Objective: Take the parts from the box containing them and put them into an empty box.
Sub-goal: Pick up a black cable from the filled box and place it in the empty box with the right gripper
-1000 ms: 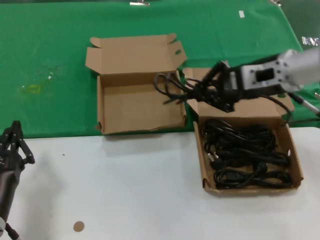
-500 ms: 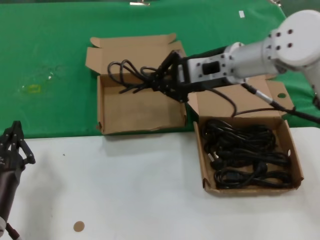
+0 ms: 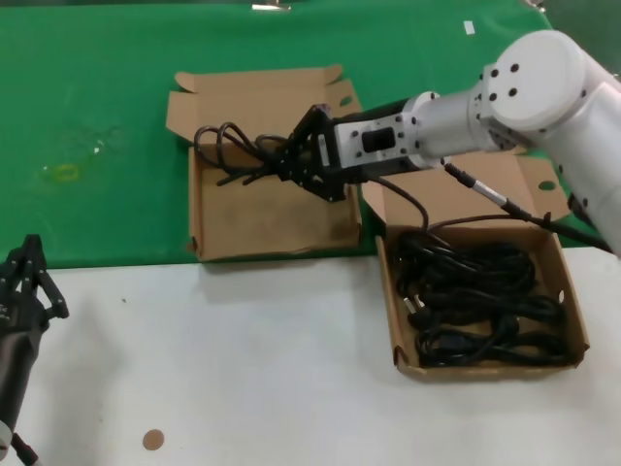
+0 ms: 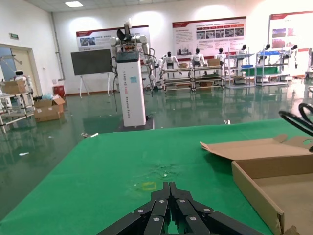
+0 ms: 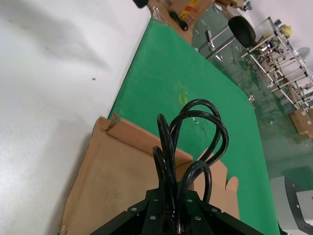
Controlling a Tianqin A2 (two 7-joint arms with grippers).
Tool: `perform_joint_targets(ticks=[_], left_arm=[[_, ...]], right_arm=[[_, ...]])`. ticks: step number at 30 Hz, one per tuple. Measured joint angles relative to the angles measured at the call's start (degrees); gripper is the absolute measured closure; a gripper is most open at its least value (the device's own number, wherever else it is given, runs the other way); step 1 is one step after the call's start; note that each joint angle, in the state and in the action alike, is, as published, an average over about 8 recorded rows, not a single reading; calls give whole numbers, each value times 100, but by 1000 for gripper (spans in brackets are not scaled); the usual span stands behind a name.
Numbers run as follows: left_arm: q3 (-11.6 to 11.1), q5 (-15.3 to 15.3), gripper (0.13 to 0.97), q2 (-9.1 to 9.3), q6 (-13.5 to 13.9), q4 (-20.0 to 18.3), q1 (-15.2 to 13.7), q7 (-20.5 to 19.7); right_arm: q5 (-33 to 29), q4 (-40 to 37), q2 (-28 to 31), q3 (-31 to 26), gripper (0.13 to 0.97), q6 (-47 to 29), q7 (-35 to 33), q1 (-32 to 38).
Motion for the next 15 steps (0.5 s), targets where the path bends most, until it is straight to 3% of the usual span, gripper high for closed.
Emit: perform_joint_targets(ticks=[15], left_arm=[[0, 0, 945, 0, 0, 0, 0, 0]], right_arm=[[8, -995, -415, -37, 914, 288, -649, 246]])
